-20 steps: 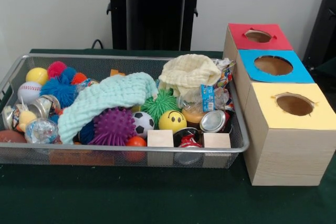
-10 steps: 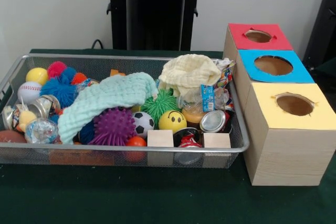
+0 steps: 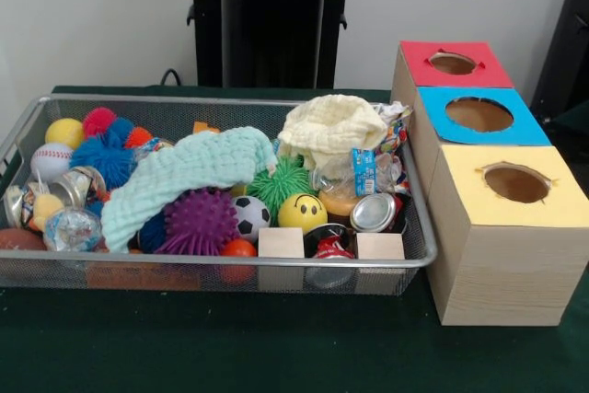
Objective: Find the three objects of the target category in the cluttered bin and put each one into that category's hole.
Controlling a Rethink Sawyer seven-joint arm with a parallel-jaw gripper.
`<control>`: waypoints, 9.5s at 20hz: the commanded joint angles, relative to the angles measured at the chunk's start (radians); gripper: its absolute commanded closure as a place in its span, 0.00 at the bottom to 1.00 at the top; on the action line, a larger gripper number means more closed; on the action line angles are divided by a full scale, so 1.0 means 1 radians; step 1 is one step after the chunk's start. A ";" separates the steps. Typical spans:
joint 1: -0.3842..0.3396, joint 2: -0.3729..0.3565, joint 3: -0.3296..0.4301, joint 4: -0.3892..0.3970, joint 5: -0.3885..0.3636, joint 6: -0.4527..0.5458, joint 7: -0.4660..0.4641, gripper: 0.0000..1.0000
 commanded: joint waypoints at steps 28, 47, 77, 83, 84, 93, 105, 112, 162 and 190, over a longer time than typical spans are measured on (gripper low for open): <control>-0.259 0.396 0.441 -0.477 -0.285 0.245 -0.456 0.00; -0.367 0.428 0.450 -0.344 -0.367 0.171 -0.418 0.00; -0.567 0.640 0.584 -0.504 -0.538 0.240 -0.632 0.00; -0.582 0.654 0.595 -0.540 -0.536 0.264 -0.690 0.00; -0.589 0.649 0.595 -0.529 -0.534 0.257 -0.688 0.00; -0.614 0.731 0.600 -0.568 -0.543 0.214 -0.724 0.00; -0.682 0.681 0.601 -0.538 -0.545 0.235 -0.756 0.00; -0.702 0.674 0.597 -0.474 -0.568 0.151 -0.703 0.00; -0.711 0.820 0.714 -0.520 -0.671 -0.065 -0.650 0.00; -0.733 0.787 0.741 -0.455 -0.677 -0.071 -0.576 0.00</control>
